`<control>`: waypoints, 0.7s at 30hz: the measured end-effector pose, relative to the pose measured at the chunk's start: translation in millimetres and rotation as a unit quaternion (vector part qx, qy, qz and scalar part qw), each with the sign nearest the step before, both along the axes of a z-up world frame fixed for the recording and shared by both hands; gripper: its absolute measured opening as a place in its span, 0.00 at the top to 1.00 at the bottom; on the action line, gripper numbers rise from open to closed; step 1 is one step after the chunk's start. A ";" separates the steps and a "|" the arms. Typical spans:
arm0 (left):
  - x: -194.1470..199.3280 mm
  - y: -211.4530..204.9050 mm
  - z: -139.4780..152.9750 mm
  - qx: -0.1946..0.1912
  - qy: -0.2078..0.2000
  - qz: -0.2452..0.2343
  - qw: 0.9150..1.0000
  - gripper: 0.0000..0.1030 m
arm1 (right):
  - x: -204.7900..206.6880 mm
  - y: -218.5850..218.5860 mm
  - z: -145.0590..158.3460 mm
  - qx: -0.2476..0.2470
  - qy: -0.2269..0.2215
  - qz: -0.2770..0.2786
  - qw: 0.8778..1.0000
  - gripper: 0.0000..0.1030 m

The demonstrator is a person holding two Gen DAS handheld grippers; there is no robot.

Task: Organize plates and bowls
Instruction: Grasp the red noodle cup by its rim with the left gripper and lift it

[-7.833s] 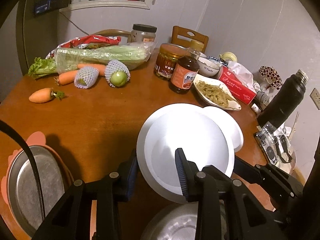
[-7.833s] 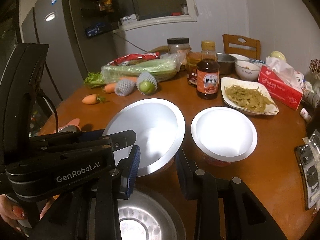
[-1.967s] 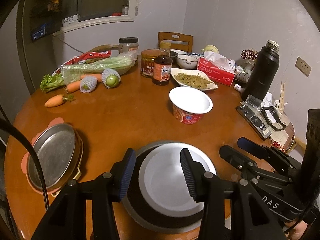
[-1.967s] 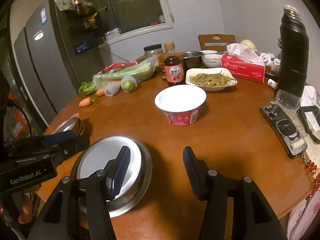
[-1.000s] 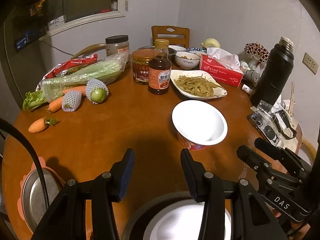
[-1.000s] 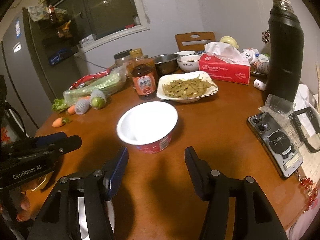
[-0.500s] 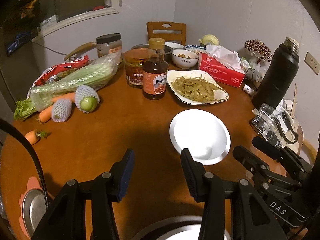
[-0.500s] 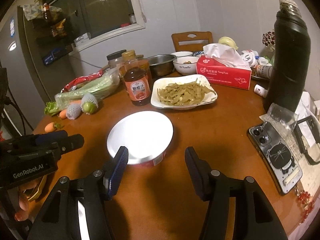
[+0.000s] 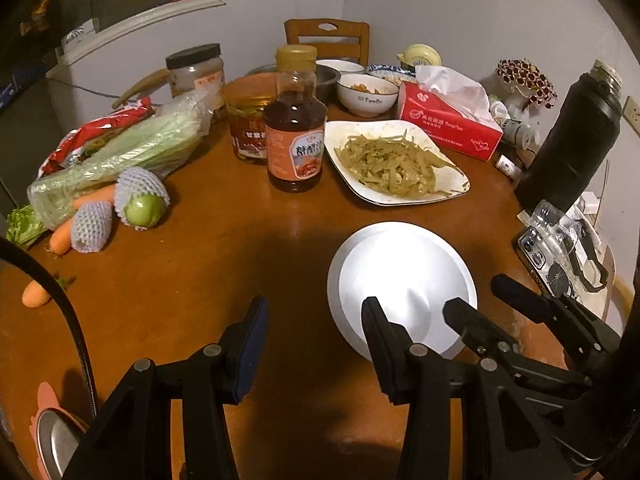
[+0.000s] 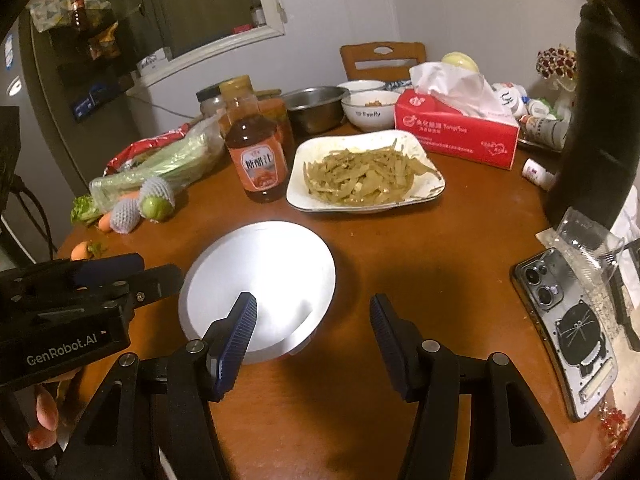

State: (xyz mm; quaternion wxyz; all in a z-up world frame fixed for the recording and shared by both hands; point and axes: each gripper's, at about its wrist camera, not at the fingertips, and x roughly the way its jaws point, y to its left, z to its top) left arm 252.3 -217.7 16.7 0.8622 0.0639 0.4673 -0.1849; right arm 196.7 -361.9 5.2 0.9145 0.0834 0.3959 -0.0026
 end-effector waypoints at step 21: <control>17.6 0.8 -24.5 -0.024 0.053 0.001 0.998 0.54 | 11.7 10.8 -15.6 -0.007 0.012 0.038 0.999 0.51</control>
